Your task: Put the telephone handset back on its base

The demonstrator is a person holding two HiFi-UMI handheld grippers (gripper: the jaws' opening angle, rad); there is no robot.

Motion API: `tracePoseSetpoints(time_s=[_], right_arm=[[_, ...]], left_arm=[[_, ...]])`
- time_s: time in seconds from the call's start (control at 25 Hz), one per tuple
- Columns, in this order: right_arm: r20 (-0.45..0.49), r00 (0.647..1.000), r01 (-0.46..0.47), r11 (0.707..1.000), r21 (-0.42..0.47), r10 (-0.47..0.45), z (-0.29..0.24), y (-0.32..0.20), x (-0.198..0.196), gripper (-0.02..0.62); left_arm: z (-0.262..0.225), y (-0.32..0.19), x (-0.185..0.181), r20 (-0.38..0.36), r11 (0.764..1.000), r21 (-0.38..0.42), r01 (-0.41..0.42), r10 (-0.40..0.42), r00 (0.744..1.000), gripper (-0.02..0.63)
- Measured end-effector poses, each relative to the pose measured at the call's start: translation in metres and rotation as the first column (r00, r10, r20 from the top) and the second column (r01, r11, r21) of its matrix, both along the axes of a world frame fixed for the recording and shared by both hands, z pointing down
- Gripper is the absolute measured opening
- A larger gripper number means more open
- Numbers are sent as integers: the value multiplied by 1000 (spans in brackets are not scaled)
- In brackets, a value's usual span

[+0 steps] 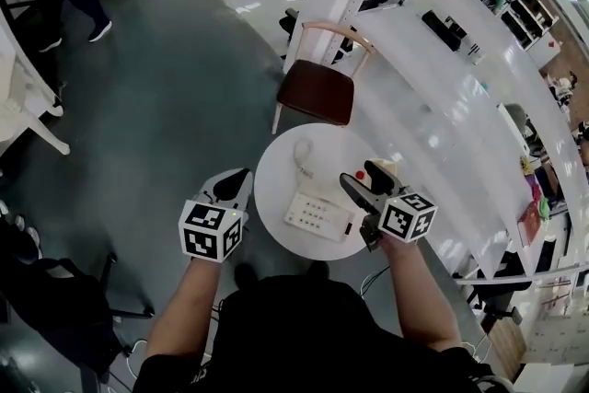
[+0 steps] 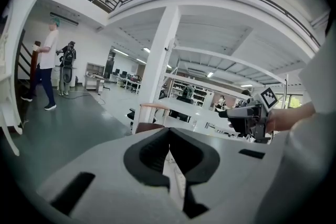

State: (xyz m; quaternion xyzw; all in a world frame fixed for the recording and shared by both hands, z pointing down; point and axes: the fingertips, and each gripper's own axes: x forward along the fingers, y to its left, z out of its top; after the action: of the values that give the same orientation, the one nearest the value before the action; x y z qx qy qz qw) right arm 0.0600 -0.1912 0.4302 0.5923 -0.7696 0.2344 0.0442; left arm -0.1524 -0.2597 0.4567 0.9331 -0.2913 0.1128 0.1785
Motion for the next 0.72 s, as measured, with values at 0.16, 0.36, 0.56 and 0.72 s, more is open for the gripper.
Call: tracePoseSetpoints(time_s=[0.16, 0.36, 0.56, 0.72], right_arm=[[-2, 999, 43, 998, 55, -43, -20, 12, 17, 353], [-32, 997, 70, 987, 144, -66, -46, 37, 67, 331], [-35, 996, 83, 969, 232, -76, -74, 57, 121, 293], [-41, 993, 119, 951, 285, -111, -94, 67, 148, 262]], left_arm=[[-14, 6, 21, 9, 999, 12, 42, -42, 999, 9], [-36, 8, 53, 21, 993, 61, 97, -99, 995, 9], [-69, 20, 101, 31, 987, 118, 111, -115, 993, 9], [-88, 29, 136, 17, 982, 140, 126, -130, 991, 9]])
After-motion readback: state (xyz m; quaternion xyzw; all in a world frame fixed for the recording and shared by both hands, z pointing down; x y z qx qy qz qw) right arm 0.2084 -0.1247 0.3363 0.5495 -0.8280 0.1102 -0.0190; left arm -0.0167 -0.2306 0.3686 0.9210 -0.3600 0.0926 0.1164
